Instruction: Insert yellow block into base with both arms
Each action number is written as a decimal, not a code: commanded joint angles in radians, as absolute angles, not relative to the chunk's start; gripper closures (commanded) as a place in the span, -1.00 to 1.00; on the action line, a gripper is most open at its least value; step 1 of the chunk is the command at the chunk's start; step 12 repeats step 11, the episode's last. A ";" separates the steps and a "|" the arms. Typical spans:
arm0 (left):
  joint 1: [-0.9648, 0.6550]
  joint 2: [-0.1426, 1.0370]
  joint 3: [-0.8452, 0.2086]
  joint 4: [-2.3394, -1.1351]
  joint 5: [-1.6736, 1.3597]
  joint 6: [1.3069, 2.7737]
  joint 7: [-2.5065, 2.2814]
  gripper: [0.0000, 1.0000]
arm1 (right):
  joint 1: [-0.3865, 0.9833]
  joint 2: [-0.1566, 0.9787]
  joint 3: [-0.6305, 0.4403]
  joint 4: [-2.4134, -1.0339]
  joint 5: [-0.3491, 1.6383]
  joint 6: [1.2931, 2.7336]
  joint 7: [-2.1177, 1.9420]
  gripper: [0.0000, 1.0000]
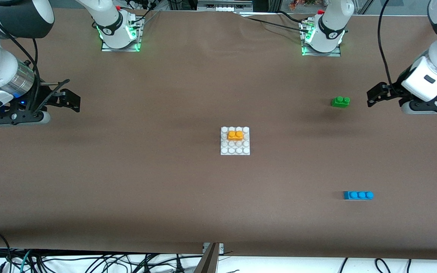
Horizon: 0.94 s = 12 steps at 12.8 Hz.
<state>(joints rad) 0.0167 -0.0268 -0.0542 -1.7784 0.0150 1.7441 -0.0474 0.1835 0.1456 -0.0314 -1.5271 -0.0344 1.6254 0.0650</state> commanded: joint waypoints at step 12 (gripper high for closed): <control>-0.071 -0.015 0.038 -1.701 -0.008 1.641 -0.005 -1.00 | 0.176 0.101 -0.106 -1.537 0.017 1.629 0.041 -1.00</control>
